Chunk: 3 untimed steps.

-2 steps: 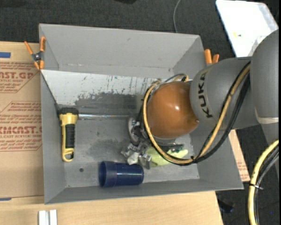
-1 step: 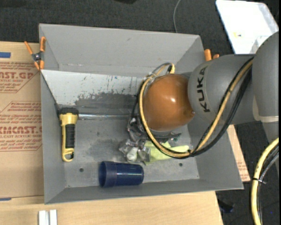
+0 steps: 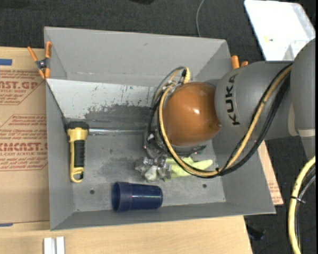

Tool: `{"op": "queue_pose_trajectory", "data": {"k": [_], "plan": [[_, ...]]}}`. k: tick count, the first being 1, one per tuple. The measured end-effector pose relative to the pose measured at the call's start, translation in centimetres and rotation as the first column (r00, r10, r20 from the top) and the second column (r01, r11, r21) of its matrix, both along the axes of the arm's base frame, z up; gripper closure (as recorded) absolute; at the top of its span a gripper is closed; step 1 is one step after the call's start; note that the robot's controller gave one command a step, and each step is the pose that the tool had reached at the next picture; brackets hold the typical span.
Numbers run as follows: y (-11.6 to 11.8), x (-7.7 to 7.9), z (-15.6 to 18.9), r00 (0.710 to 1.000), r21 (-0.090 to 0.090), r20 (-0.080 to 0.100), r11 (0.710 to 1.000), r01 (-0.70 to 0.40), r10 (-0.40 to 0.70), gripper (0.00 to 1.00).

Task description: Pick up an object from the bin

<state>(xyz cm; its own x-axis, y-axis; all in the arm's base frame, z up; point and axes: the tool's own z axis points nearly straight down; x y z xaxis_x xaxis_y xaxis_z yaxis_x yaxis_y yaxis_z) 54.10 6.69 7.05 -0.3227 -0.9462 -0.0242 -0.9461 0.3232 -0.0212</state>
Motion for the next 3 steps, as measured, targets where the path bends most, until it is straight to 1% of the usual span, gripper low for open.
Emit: {"op": "queue_pose_trajectory", "data": {"k": [1,2,3], "plan": [[-0.2,0.3,4.7,1.0,-0.001,-0.01,1.0,0.023,-0.023,1.0],[-0.3,0.5,10.2,1.0,0.0,0.0,1.0,0.012,-0.012,1.0],[0.7,-0.8,16.5,0.999,0.002,-0.006,0.999,-0.037,0.037,1.0]]}}
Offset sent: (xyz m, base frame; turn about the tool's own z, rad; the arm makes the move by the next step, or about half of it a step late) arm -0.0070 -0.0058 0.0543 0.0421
